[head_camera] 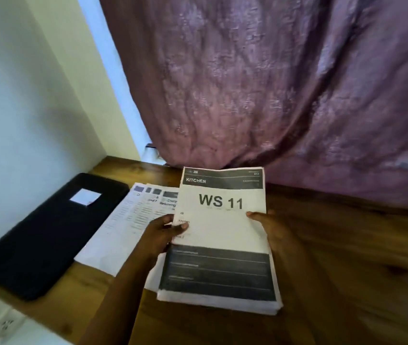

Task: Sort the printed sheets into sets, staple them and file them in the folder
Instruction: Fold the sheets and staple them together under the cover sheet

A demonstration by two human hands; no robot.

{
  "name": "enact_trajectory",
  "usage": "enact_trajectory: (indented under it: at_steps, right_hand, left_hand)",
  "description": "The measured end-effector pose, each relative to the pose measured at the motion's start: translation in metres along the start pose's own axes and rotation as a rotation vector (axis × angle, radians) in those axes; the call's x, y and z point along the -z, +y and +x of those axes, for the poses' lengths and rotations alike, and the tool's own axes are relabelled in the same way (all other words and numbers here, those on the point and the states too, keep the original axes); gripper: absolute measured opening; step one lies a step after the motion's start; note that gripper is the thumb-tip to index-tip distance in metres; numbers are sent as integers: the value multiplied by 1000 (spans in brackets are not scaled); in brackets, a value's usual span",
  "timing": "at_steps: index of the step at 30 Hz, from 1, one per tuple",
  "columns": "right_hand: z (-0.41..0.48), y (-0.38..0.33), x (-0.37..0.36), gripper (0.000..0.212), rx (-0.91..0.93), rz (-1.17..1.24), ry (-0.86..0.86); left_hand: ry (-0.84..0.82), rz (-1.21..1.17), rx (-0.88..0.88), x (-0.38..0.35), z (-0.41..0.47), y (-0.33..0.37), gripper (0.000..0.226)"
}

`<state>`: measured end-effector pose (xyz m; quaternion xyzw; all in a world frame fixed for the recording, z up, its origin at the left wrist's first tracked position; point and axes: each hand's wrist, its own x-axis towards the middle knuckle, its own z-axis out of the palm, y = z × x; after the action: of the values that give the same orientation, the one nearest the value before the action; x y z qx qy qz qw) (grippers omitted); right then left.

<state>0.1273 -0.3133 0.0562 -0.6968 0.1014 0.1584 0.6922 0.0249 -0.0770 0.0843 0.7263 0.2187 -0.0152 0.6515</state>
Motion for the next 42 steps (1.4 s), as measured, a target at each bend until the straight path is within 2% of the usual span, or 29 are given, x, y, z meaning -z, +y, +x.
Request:
enact_trajectory:
  at_steps: [2, 4, 8, 11, 14, 17, 25, 28, 31, 33, 35, 37, 39, 40, 42]
  right_hand:
    - [9, 8, -27, 37, -38, -51, 30]
    - [11, 16, -49, 37, -54, -85, 45]
    - [10, 35, -80, 43, -34, -264, 106]
    - [7, 43, -92, 52, 17, -381, 174]
    - [4, 48, -97, 59, 80, -412, 180]
    - [1, 54, -103, 63, 110, -405, 170]
    - [7, 61, -117, 71, 115, -459, 155]
    - [11, 64, -124, 78, 94, -490, 156]
    - [25, 85, -125, 106, 87, -653, 221]
    - [59, 120, -116, 131, 73, -710, 250]
    - [49, 107, -120, 141, 90, -791, 266]
    - [14, 65, -141, 129, 224, -908, 287]
    - [6, 35, -171, 110, 399, -953, 242]
    - [7, 22, -192, 103, 453, -973, 169]
    - [19, 2, -240, 96, 473, -1002, -96]
  left_hand:
    - [23, 48, -32, 23, 18, -7, 22]
    - [46, 167, -69, 39, 38, -19, 22]
    - [145, 811, -125, 49, 65, -51, 19]
    - [235, 1097, -211, 61, 68, -69, 52]
    - [187, 1194, -211, 82, 72, -88, 88]
    - [99, 1244, -144, 97, 78, -105, 98]
    - [67, 1211, -165, 110, 97, -112, 93]
    - [37, 1194, -164, 113, 103, -110, 99]
    - [-13, 1172, -136, 116, 107, -104, 111]
    - [-48, 1150, -107, 116, 105, -97, 106]
    - [-55, 1088, -101, 118, 102, -90, 98]
    - [41, 934, -142, 123, 94, -80, 96]
    - [264, 683, -221, 136, 84, -71, 81]
    - [388, 564, -245, 146, 78, -66, 67]
    - [638, 438, -216, 178, 68, -66, 47]
